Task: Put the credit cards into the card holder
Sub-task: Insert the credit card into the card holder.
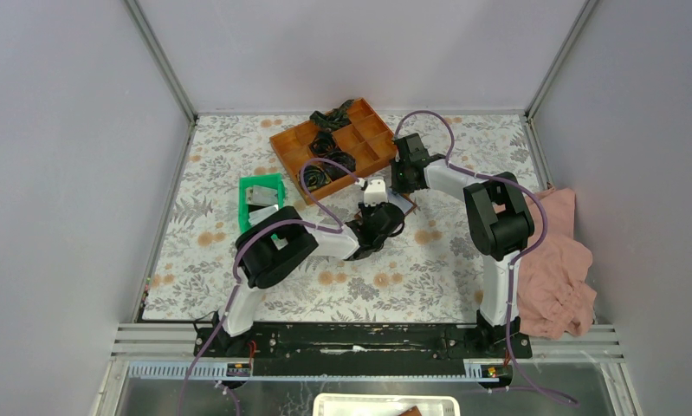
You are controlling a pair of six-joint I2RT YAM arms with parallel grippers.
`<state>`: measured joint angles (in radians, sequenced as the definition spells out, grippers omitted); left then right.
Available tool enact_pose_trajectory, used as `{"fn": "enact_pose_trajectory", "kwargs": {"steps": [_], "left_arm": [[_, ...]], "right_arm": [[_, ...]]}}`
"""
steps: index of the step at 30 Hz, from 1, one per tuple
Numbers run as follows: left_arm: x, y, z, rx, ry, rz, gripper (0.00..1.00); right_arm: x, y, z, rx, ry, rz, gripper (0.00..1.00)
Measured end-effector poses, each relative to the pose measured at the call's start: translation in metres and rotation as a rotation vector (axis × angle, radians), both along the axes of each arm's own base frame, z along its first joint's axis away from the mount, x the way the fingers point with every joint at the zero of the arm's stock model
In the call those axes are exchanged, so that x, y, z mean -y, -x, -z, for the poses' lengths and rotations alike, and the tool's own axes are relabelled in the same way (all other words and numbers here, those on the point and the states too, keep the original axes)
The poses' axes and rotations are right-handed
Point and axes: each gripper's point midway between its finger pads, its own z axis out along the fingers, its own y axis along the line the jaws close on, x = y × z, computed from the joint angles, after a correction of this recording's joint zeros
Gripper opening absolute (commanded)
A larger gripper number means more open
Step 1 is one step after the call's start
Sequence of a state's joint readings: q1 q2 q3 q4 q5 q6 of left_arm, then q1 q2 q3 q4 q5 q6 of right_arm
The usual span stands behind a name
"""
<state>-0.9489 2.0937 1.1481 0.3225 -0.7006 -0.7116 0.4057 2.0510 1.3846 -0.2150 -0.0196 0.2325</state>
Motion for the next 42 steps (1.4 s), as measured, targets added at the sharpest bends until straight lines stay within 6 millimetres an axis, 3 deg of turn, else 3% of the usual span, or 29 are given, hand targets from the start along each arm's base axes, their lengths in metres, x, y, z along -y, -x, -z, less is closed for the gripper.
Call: {"fn": "enact_pose_trajectory", "kwargs": {"steps": [20, 30, 37, 42], "left_arm": [[-0.002, -0.006, -0.010, 0.045, -0.044, -0.014, 0.16], [-0.040, 0.014, -0.010, 0.037, -0.076, -0.058, 0.17], [-0.055, 0.020, -0.035, 0.067, -0.038, -0.094, 0.21], [-0.070, 0.026, -0.059, 0.093, -0.010, -0.131, 0.38]], "right_arm": [[0.001, 0.004, 0.001, 0.005, -0.005, 0.008, 0.08], [-0.006, 0.021, 0.001, 0.007, -0.006, 0.009, 0.08], [-0.016, 0.038, 0.001, 0.000, -0.001, -0.003, 0.08], [-0.020, 0.045, 0.000, -0.001, 0.006, -0.007, 0.11]]}}
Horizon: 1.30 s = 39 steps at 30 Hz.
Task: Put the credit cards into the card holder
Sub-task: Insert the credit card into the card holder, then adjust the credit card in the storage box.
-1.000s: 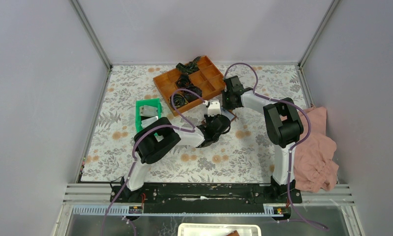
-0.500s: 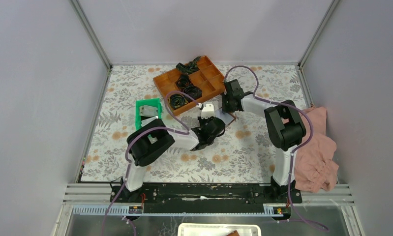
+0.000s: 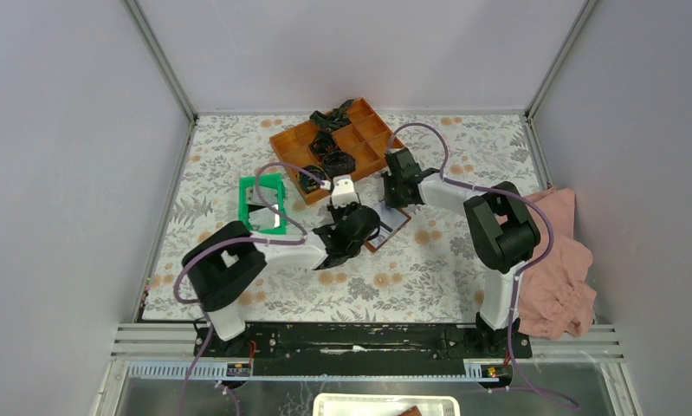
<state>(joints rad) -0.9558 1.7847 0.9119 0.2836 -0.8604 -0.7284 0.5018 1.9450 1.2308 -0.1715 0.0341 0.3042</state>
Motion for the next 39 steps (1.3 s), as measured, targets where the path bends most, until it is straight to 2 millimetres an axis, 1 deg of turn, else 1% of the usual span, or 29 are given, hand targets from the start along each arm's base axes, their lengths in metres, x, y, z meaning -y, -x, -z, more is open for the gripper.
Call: {"fn": "enact_pose_trajectory", "kwargs": {"steps": [3, 5, 6, 9, 11, 15, 16, 20, 23, 25, 28, 33, 35, 39], "left_arm": [[-0.019, 0.007, -0.017, 0.016, 0.009, -0.045, 0.45], [-0.033, 0.012, -0.032, 0.027, 0.025, -0.080, 0.49], [-0.040, 0.013, -0.040, 0.033, 0.038, -0.099, 0.51], [-0.060, 0.016, -0.063, 0.049, 0.089, -0.154, 0.53], [-0.078, 0.014, -0.073, 0.049, 0.124, -0.193, 0.54], [-0.130, 0.007, -0.082, 0.034, 0.167, -0.309, 0.58], [-0.144, 0.006, -0.083, 0.026, 0.174, -0.344, 0.59], [-0.192, 0.006, -0.084, 0.009, 0.199, -0.458, 0.61], [-0.220, 0.008, -0.081, -0.008, 0.211, -0.529, 0.64], [-0.235, 0.009, -0.076, -0.028, 0.210, -0.570, 0.64], [-0.251, 0.009, -0.064, -0.074, 0.195, -0.606, 0.65], [-0.262, 0.006, -0.040, -0.164, 0.156, -0.603, 0.64], [-0.268, 0.006, -0.035, -0.192, 0.145, -0.597, 0.64], [-0.281, 0.002, -0.035, -0.216, 0.132, -0.593, 0.64]], "right_arm": [[0.001, 0.004, 0.000, -0.007, 0.012, -0.002, 0.23], [0.002, 0.006, -0.001, -0.016, 0.024, -0.004, 0.31], [0.003, 0.008, -0.002, -0.021, 0.032, -0.005, 0.34], [0.005, 0.010, -0.003, -0.033, 0.059, -0.013, 0.40], [0.007, 0.012, -0.003, -0.040, 0.071, -0.017, 0.43], [0.009, 0.013, -0.006, -0.049, 0.089, -0.029, 0.44], [0.009, 0.013, -0.007, -0.048, 0.091, -0.031, 0.44], [0.007, 0.007, -0.015, -0.032, 0.085, -0.036, 0.47], [0.001, 0.001, -0.027, -0.006, 0.070, -0.042, 0.47], [-0.004, -0.003, -0.036, 0.018, 0.059, -0.049, 0.48], [-0.011, -0.006, -0.049, 0.049, 0.045, -0.065, 0.48], [-0.014, -0.005, -0.057, 0.068, 0.037, -0.076, 0.47], [-0.014, -0.004, -0.059, 0.074, 0.033, -0.076, 0.47], [-0.012, -0.001, -0.061, 0.075, 0.031, -0.076, 0.47]]}}
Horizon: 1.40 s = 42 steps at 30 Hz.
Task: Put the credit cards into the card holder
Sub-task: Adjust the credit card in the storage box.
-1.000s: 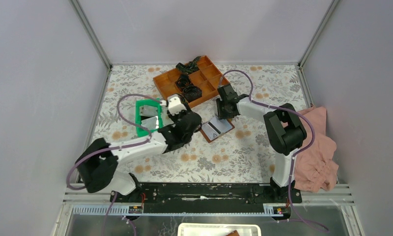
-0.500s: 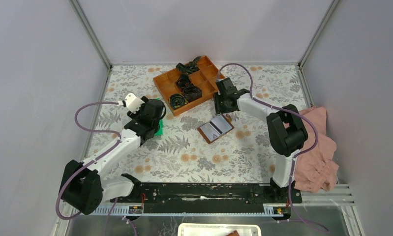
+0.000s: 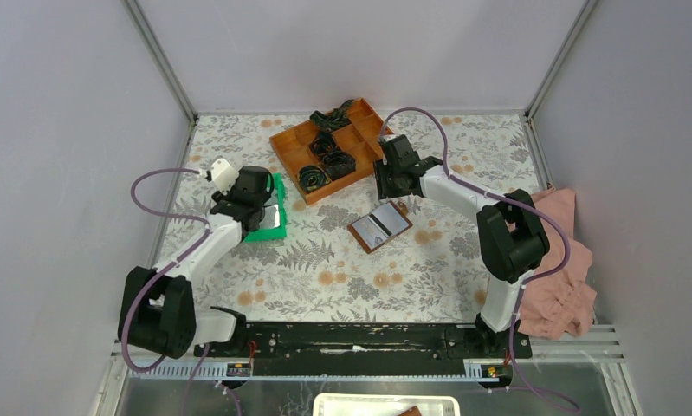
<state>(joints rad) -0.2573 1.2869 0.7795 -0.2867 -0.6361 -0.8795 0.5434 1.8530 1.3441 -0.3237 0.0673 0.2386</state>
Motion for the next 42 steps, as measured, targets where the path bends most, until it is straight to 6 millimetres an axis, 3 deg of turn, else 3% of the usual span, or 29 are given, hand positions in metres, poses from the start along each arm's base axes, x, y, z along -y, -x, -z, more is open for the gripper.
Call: {"fn": "enact_pose_trajectory", "kwargs": {"steps": [20, 28, 42], "left_arm": [[-0.010, -0.055, 0.020, -0.151, 0.024, 0.193, 0.62], [-0.008, -0.059, 0.039, -0.212, 0.050, 0.262, 0.61], [-0.002, -0.068, 0.049, -0.237, 0.082, 0.334, 0.56]], "right_arm": [[0.000, 0.002, 0.007, 0.000, -0.004, -0.004, 0.47], [0.001, 0.004, 0.009, -0.006, 0.000, -0.004, 0.47], [0.002, 0.005, 0.012, -0.003, 0.007, -0.004, 0.47]]}}
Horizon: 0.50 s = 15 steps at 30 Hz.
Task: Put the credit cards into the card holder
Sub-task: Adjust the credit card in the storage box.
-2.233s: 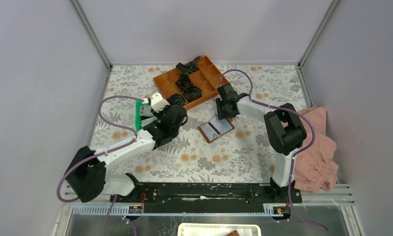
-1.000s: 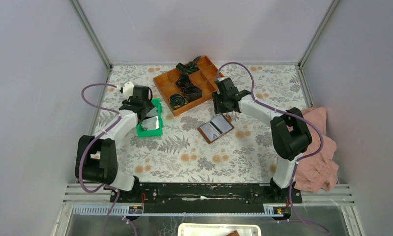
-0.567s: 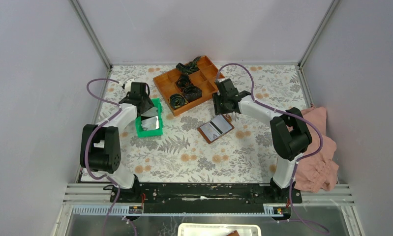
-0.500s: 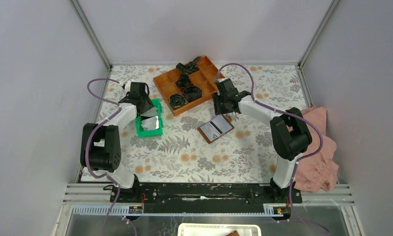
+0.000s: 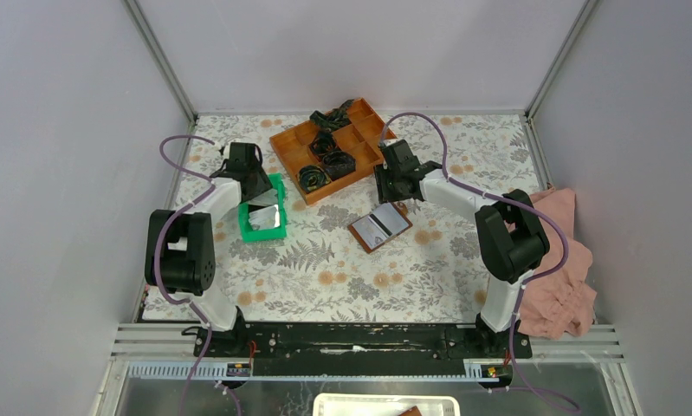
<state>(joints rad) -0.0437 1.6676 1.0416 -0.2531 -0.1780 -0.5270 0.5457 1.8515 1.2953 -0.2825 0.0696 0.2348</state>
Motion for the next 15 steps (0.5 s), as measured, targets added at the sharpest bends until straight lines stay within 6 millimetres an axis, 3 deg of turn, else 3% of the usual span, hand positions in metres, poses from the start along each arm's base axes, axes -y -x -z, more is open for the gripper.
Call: {"fn": "enact_pose_trajectory", "kwargs": {"steps": [8, 13, 15], "left_arm": [[0.0021, -0.0013, -0.0006, 0.005, 0.014, 0.020, 0.42], [0.0043, -0.0015, -0.0011, 0.004, 0.020, 0.037, 0.23], [0.0049, -0.0017, -0.0015, 0.005, 0.022, 0.041, 0.20]], "right_arm": [[0.0006, 0.0005, 0.0009, 0.000, 0.002, 0.001, 0.48], [0.0008, 0.0007, 0.0001, 0.002, 0.001, 0.001, 0.48], [0.0013, 0.0014, 0.0005, 0.001, 0.002, 0.001, 0.48]]}}
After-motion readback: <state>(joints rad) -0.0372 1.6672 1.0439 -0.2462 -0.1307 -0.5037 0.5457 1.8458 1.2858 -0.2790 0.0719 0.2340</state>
